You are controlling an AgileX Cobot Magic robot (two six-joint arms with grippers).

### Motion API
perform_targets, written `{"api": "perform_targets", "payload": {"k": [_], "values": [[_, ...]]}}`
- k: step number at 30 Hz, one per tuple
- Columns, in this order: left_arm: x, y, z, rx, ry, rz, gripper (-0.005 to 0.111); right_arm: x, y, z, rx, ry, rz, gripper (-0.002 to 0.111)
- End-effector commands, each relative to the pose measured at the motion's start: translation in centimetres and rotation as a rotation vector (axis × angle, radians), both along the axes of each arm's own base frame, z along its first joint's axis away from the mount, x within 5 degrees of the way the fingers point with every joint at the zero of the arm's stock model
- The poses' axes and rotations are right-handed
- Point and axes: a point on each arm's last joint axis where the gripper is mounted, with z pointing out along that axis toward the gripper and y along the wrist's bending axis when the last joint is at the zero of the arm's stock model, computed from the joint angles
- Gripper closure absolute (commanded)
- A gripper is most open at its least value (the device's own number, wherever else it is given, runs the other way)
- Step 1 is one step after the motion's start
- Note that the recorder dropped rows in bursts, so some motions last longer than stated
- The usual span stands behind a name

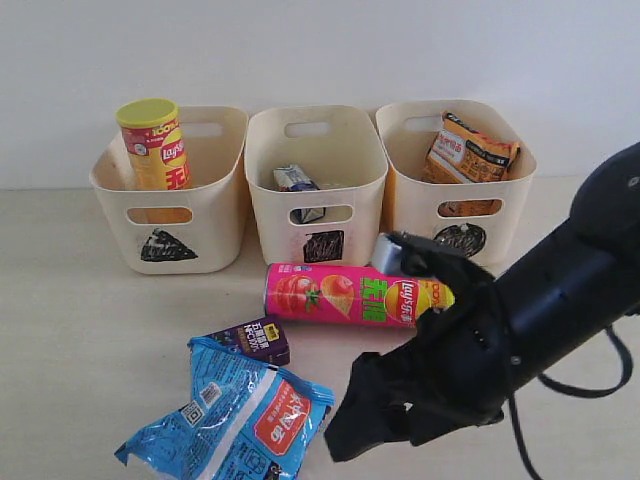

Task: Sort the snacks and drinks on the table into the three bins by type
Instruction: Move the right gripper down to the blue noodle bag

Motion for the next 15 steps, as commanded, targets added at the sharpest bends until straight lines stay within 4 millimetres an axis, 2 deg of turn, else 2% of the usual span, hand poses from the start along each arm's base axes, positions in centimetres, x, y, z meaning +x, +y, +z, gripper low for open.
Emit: {"api": "perform_targets", "payload": {"k": [1,5,11,15], "values": [[0.0,0.0,-0.1,-0.007,-0.005,-0.002,0.103,1.7,1.2,-2.5,0.16,0.148,-0.064,0.025],[0.0,0.0,-0.1,-0.007,-0.005,-0.002,0.103,3.1,2.0,-4.9,0.3,0.251,-0.159,0.024],[0.0,0.0,-0.1,-0.007,-0.003,-0.002,0.103,4.6,2.5,-7.5,0.346,0.289,-0.3,0.024],[0.0,0.0,-0.1,-0.007,-0.003,-0.002,0.103,5.0,2.4,-8.8,0.312,0.287,-0.341,0.024]]}}
